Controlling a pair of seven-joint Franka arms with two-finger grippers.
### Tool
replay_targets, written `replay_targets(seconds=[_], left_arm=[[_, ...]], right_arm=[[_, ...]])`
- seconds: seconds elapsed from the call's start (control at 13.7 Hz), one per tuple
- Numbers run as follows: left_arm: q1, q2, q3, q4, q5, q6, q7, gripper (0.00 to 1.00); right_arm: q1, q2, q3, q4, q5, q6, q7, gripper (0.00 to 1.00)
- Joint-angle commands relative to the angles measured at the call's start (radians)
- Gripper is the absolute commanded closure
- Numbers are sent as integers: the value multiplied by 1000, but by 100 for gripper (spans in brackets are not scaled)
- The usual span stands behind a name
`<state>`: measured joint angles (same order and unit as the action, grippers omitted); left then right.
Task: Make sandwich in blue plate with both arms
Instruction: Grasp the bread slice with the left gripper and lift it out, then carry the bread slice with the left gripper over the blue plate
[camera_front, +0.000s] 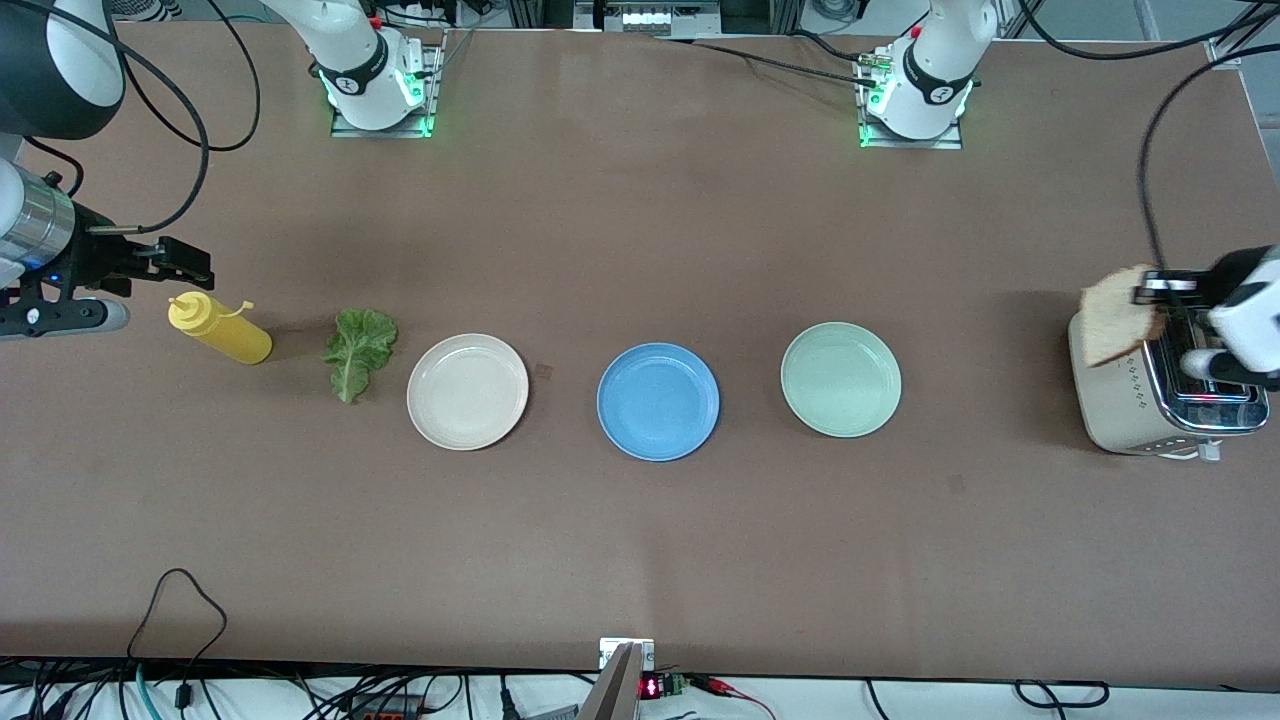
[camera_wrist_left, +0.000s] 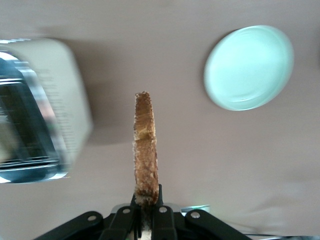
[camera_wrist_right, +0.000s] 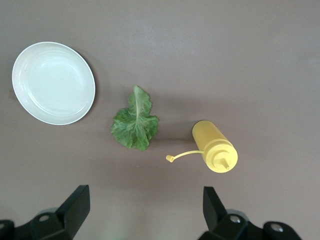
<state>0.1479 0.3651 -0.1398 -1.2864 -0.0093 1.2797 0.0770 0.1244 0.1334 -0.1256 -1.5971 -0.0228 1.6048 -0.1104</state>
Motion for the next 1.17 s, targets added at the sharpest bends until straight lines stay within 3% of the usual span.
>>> replay_targets(seconds=[0.0,0.22,0.66,1.1], left_arm=[[-22,11,-56,-16,-110,15,-145,99],[-155,14,-69,-22,-187,97,-362,99],[-407,106,-67,-30,-296,396,-387,99],[-487,230,-69,-42,-371,653,-441,99]], right_arm=[[-5,-6,4,-3,-3,3,-9,0],[-3,-6,4,-3,-2,3,-9,0],[-5,-5,4,-3,-3,4,-9,0],[-5,-5,4,-3,-3,9,-9,0]])
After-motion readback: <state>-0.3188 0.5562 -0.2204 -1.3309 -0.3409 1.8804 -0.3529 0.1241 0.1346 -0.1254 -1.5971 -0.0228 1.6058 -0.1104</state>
